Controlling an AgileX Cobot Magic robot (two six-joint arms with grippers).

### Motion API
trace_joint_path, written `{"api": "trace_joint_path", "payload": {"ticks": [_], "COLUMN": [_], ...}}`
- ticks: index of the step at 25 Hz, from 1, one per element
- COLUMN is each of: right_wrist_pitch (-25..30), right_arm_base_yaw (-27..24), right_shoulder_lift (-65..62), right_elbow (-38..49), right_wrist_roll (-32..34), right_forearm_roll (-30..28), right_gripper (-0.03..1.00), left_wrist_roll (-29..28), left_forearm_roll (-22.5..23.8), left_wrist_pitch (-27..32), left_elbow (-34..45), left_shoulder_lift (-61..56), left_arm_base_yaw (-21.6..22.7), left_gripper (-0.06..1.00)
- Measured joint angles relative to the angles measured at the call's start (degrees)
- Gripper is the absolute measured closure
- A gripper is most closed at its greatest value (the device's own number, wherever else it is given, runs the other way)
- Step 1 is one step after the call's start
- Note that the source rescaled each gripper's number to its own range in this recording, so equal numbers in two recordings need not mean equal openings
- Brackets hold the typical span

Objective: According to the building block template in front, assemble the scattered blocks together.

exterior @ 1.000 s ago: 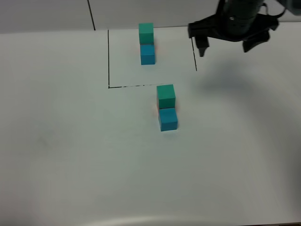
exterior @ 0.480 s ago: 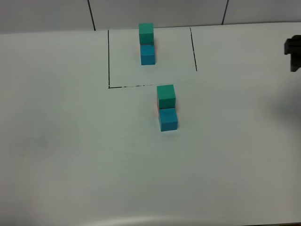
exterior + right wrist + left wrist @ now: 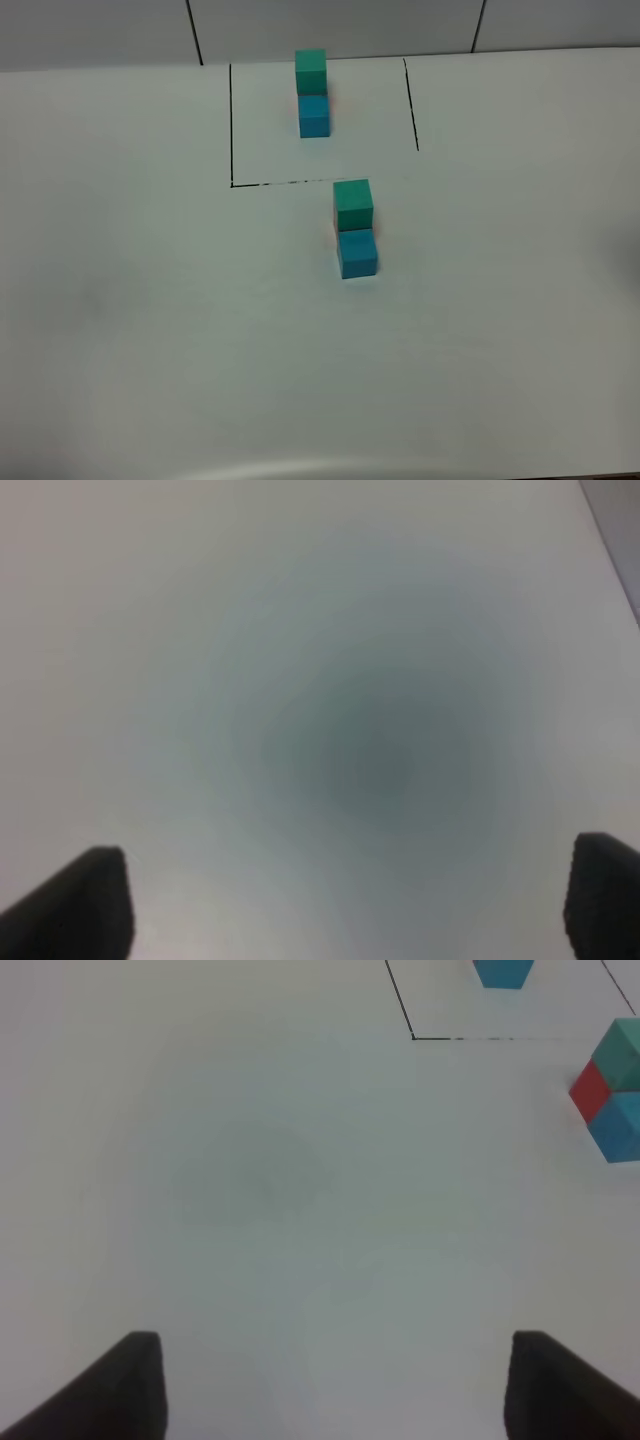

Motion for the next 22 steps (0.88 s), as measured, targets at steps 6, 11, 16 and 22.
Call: {"api": "trace_joint_path", "payload": {"ticks": [6, 11, 16, 22], "right_wrist_pitch": [-0.7, -1.3, -0.1, 2.7], "right_arm_base_yaw": [0.1, 0.1, 0.1, 0.1], "right_shoulder_lift": [-4.7, -14.6, -26.9, -42.7], "right_elbow": [3.4, 9.6, 16.2, 21.0], "right_wrist_roll": [1.2, 1.2, 0.3, -1.4], "right_forearm_roll": [0.2, -1.4, -2.7, 2.6], "right_gripper": [0.15, 0.15, 0.14, 0.07], "left_wrist_roll": [0.0, 0.0, 0.0, 0.0], "left_forearm_roll": [0.0, 0.0, 0.0, 0.0], "left_wrist_pitch": [0.0, 0.0, 0.0, 0.0], "left_elbow": [0.0, 0.0, 0.0, 0.0], "left_shoulder_lift": [0.0, 0.0, 0.0, 0.0], "left_arm_base_yaw": [0.0, 0.0, 0.0, 0.0], "left_gripper": [0.44, 0.44, 0.44, 0.44]}}
